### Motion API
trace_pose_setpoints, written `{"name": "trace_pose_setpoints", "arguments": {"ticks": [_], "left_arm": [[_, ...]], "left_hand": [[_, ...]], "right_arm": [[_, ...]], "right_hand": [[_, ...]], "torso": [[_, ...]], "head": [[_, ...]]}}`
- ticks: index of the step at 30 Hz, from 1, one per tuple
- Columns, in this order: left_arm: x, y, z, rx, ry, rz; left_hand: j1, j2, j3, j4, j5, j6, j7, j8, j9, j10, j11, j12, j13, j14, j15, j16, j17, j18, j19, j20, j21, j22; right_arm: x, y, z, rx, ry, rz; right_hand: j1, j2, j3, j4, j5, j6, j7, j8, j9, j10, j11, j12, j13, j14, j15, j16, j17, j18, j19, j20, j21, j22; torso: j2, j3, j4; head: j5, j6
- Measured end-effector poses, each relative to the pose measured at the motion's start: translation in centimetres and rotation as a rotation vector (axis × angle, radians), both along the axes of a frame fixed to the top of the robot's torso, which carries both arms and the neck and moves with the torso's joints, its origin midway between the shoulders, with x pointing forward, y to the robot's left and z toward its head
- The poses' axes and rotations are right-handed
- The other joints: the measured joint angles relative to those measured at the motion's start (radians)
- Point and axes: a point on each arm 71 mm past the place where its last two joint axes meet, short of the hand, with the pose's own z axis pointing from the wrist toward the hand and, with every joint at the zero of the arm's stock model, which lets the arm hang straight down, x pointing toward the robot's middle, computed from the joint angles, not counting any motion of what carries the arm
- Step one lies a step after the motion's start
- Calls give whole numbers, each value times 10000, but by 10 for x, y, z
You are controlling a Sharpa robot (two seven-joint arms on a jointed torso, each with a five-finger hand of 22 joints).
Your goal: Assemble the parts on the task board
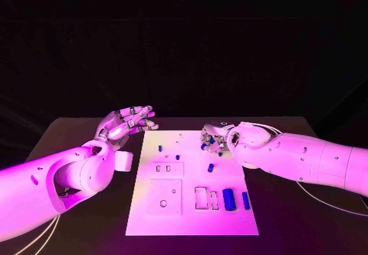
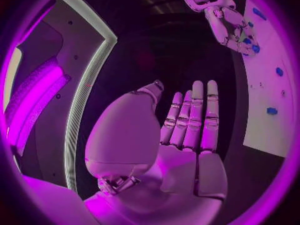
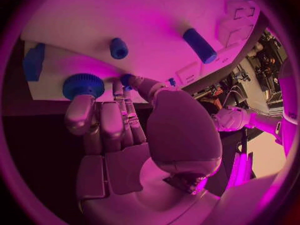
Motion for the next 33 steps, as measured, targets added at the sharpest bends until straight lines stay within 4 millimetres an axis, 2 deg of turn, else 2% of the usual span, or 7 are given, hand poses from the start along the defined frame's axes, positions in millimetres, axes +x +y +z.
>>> {"name": "trace_pose_setpoints", "arguments": {"ticks": [7,15,22,33], "left_arm": [[0,-1,0,-27,27,-26],[1,-2,-1,-51,52,-56],[2,-1,-1,-43,67,-34],[2,0,-2,-40,101,-20]], "left_hand": [[0,0,29,28,0,0,0,0,0,0,0,0,0,0,0,-39,-1,0,0,0,0,0],[0,0,29,28,0,0,0,0,-1,0,0,0,1,0,0,-39,-2,0,0,0,0,0],[0,0,29,28,0,0,0,0,-2,0,0,0,0,0,0,-39,7,-1,0,0,0,0],[-67,67,29,28,0,0,0,0,-2,0,0,-38,0,0,0,-38,22,-1,0,0,0,-10]], "right_arm": [[2,2,-1,-34,44,-14],[2,2,-1,31,9,-40],[-1,2,0,214,-127,-81],[-2,21,13,779,-513,-43]], "right_hand": [[-39,39,41,41,0,-1,0,9,46,0,0,0,-1,0,0,0,-36,9,0,0,0,-27],[-131,137,128,73,0,109,-104,122,109,40,-40,0,15,6,-6,48,-28,12,-1,0,0,59],[-105,292,192,137,0,149,-76,205,206,56,-56,0,14,-1,-75,96,0,13,-1,0,40,120],[-236,421,264,210,44,150,-78,258,262,110,-110,0,28,-1,-75,154,40,15,-1,0,80,187]], "torso": [[1,7,11],[12,7,15],[12,0,12],[20,-10,14]], "head": [[3,4],[17,22],[27,43],[64,137]]}}
